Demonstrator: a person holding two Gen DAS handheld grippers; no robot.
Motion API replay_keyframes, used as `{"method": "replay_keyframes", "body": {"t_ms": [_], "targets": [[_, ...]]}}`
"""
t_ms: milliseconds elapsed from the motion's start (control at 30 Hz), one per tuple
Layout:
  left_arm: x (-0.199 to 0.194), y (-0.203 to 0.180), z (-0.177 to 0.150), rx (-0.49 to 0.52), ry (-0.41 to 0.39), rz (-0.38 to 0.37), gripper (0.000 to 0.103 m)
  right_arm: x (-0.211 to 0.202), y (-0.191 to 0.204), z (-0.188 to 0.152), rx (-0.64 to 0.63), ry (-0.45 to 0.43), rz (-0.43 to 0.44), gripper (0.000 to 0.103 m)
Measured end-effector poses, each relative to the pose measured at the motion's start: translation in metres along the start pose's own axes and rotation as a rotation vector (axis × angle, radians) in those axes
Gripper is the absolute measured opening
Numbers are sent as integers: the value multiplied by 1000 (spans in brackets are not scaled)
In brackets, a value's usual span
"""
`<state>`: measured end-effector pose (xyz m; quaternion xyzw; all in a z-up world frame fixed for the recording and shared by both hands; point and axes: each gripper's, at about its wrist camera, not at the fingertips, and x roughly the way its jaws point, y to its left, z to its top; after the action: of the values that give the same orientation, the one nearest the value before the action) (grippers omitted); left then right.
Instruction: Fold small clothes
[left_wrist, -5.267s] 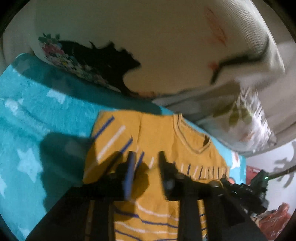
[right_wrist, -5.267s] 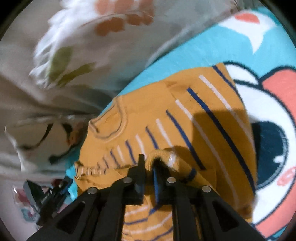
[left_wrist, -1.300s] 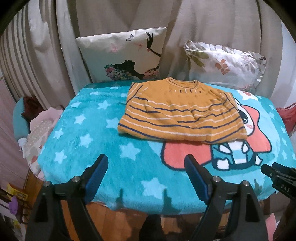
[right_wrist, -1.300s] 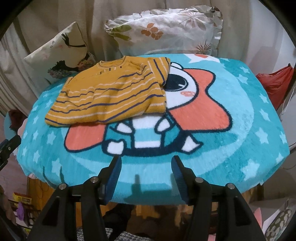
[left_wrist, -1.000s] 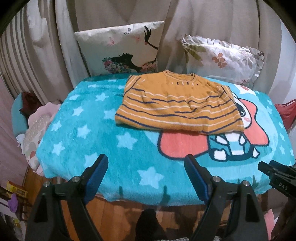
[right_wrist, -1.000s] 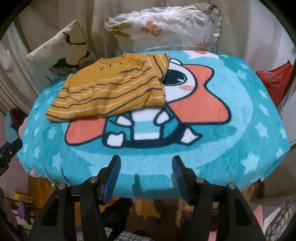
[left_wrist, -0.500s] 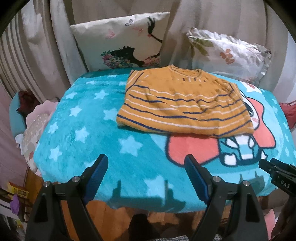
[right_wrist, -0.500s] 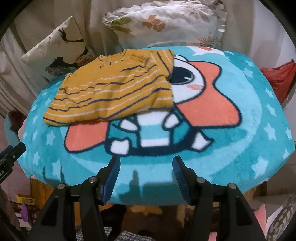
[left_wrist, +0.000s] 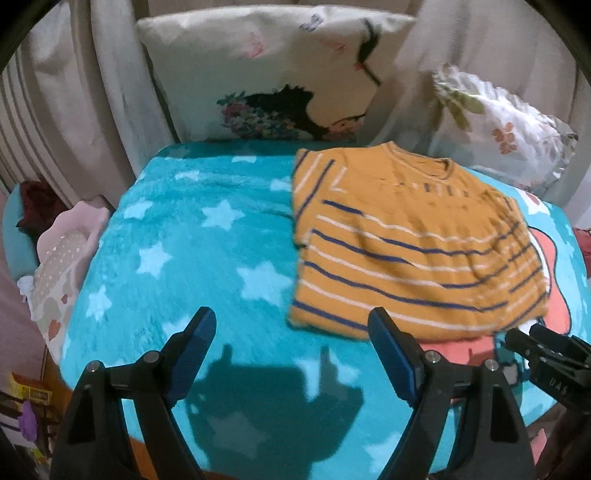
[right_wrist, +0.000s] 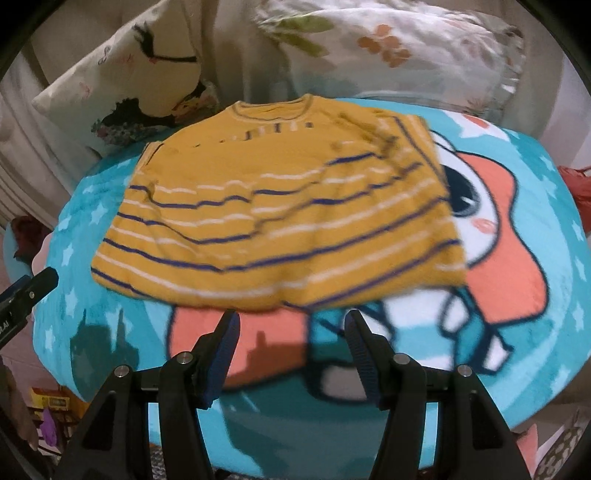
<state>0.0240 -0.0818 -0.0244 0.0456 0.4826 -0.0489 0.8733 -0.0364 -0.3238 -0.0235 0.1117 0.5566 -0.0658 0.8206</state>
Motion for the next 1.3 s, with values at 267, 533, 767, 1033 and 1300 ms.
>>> {"method": "replay_keyframes", "body": {"t_ms": [267,533,767,1033,1300], "targets": [[47,33,23,35,77,-15,83,31,54,20,-55,33,-26,64],[75,57,38,38,120,-44,83,49,89,30,-85,43,-48,64],[90,72,51,22,145,-63,83,60,108,36,-99,55,-56,64],[99,88,54,0,164,-67,83,60,122,45,-103,41,-58,64],[104,103,49,-33,181,-73,83,59,141,52,-140,32,-52,64]]}}
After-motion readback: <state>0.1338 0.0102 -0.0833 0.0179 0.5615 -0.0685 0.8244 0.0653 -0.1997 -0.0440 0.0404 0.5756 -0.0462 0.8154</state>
